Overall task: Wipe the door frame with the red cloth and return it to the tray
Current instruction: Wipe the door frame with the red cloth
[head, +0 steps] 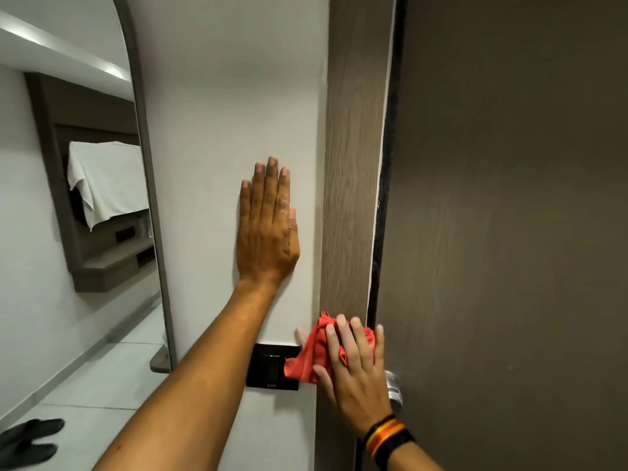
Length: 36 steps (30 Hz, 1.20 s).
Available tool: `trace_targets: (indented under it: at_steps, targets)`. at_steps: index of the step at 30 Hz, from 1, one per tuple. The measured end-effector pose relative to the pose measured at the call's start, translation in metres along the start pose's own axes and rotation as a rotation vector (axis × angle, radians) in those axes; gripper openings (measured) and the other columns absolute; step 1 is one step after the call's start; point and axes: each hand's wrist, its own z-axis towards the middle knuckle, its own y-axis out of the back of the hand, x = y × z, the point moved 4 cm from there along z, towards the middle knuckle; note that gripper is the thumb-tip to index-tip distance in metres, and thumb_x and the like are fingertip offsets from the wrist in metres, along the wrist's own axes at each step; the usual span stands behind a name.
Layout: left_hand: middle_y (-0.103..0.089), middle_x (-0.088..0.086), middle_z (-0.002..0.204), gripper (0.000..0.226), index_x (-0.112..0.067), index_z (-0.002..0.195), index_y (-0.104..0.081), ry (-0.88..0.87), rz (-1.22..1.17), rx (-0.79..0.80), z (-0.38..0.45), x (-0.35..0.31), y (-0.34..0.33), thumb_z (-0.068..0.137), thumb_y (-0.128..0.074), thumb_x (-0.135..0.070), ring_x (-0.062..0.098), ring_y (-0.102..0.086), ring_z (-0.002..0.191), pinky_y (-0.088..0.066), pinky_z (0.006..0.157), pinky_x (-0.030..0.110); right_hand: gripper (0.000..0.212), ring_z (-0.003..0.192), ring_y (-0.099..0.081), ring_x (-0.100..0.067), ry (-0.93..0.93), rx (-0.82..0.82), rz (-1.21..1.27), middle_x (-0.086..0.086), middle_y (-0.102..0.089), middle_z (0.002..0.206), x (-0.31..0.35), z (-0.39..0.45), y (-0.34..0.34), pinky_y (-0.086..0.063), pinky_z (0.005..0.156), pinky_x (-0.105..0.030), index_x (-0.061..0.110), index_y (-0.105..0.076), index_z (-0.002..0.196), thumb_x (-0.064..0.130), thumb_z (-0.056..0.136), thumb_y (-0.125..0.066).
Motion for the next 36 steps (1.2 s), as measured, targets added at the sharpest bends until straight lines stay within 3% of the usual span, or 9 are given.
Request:
trace_targets:
  at_steps: [6,12,17,20,23,27,30,33,36]
  targets:
    - [-0.013,0.013,0.171,0.062,-0.011,0.162,-0.014,0.016,0.012,0.007,0.002,-0.001,0.000,0.106,-0.036,-0.022,0.030,-0.014,0.159,-0.004,0.131,0.041,0.060,0.154,-0.024,-0.036,-0.044,-0.273,0.023,-0.017,-0.033,0.163,-0.056,0.227,0.100,-0.011,0.126,-0.062,0.008,-0.034,0.155,0.040,0.105,-0.037]
    - [-0.016,0.013,0.171,0.058,-0.011,0.162,-0.017,0.029,0.063,0.047,0.000,-0.002,0.000,0.106,-0.028,-0.023,0.030,-0.012,0.160,0.000,0.131,0.040,0.062,0.154,-0.025,-0.030,-0.198,-0.302,-0.039,-0.011,-0.033,0.164,-0.091,0.386,0.167,-0.014,0.127,-0.052,0.018,-0.034,0.156,0.048,0.103,-0.022]
    - [-0.016,0.014,0.171,0.057,-0.011,0.160,-0.024,0.056,-0.127,0.145,0.005,-0.003,0.014,0.106,-0.026,-0.029,0.030,-0.010,0.160,0.001,0.131,0.042,0.059,0.155,-0.023,-0.033,-0.187,-0.294,0.010,-0.015,-0.030,0.165,-0.075,0.335,0.146,-0.016,0.126,-0.054,0.013,-0.032,0.156,0.042,0.105,-0.031]
    - [-0.034,0.014,0.164,0.057,-0.008,0.155,-0.037,0.067,-0.259,0.105,-0.004,-0.009,0.034,0.107,-0.028,-0.036,0.030,-0.026,0.156,-0.017,0.130,0.044,0.058,0.154,-0.023,-0.036,-0.128,-0.262,0.054,-0.018,-0.030,0.164,-0.060,0.257,0.114,-0.017,0.125,-0.060,0.008,-0.033,0.155,0.038,0.105,-0.038]
    - [-0.059,0.007,0.139,0.063,-0.013,0.147,-0.050,0.083,-0.204,0.170,-0.030,-0.033,0.050,0.103,-0.033,-0.055,0.027,-0.052,0.129,-0.039,0.112,0.038,0.061,0.156,-0.018,-0.036,-0.097,-0.158,0.077,-0.018,-0.025,0.165,-0.045,0.186,0.085,-0.013,0.125,-0.061,0.007,-0.030,0.156,0.035,0.104,-0.042]
    - [-0.064,-0.002,0.121,0.065,-0.021,0.143,-0.052,0.295,-0.188,0.383,-0.068,-0.068,0.068,0.097,-0.037,-0.065,0.018,-0.054,0.113,-0.042,0.097,0.029,0.074,0.158,-0.002,-0.033,-0.061,0.048,0.069,-0.014,-0.006,0.171,-0.036,0.133,0.073,-0.008,0.127,-0.060,0.010,-0.013,0.160,0.032,0.100,-0.049]
    - [-0.067,-0.005,0.113,0.048,-0.025,0.127,-0.063,0.437,-0.320,0.526,-0.093,-0.076,0.078,0.095,-0.050,-0.059,0.015,-0.056,0.108,-0.045,0.094,0.026,0.077,0.159,0.003,-0.030,-0.001,0.199,0.136,-0.011,0.004,0.171,-0.034,0.099,0.078,-0.017,0.125,-0.059,0.011,-0.003,0.161,0.035,0.100,-0.043]
    - [-0.075,0.001,0.098,0.021,-0.021,0.106,-0.074,0.726,-0.672,0.662,-0.108,-0.083,0.090,0.092,-0.069,-0.035,0.020,-0.071,0.098,-0.062,0.086,0.040,0.079,0.159,0.004,-0.027,-0.006,0.337,0.251,-0.009,0.013,0.170,-0.037,0.069,0.094,-0.020,0.127,-0.055,0.011,0.002,0.161,0.038,0.101,-0.042]
    - [-0.077,0.003,0.093,0.009,-0.019,0.098,-0.076,0.860,-0.902,0.769,-0.111,-0.104,0.108,0.094,-0.069,-0.020,0.019,-0.075,0.092,-0.064,0.082,0.031,0.082,0.156,0.019,-0.015,-0.097,0.405,0.417,0.003,0.028,0.166,-0.042,0.039,0.126,-0.008,0.130,-0.046,0.019,0.016,0.159,0.047,0.104,-0.039]
